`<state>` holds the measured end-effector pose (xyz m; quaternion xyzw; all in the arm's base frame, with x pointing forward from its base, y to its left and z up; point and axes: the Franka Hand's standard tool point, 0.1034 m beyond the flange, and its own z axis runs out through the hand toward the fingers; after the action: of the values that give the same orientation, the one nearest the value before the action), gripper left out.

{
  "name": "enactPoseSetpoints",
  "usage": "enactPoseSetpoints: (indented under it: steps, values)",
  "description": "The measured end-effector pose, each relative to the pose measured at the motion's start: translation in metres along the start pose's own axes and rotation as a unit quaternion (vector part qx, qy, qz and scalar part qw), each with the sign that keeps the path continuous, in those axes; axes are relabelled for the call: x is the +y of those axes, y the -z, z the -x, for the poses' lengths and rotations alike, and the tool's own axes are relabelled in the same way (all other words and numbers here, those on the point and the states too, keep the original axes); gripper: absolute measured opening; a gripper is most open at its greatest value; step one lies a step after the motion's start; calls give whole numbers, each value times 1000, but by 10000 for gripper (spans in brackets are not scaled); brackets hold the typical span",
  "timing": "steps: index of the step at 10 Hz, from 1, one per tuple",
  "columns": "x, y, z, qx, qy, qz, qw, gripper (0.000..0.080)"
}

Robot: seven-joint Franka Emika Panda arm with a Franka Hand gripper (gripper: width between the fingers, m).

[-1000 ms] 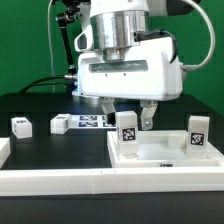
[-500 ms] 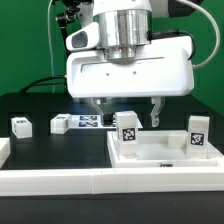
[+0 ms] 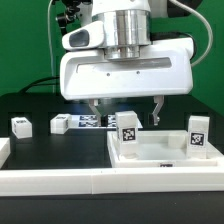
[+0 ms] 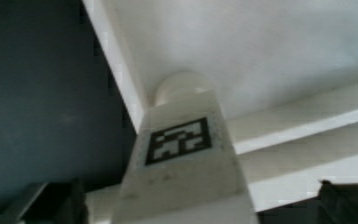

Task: Assemble square table

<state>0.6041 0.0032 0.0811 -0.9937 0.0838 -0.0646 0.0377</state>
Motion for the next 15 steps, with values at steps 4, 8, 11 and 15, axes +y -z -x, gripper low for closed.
enactPoseSetpoints:
  steps: [4,8,11,15]
  values:
    - [0,0,0,-1,-1,0,1000,561]
    - [0,-1,-1,-1,-30,-1,1000,288]
    - [1,-1,-3,0,-200,2,980,288]
    - [3,-3,-5,-5,-441,7,898,290]
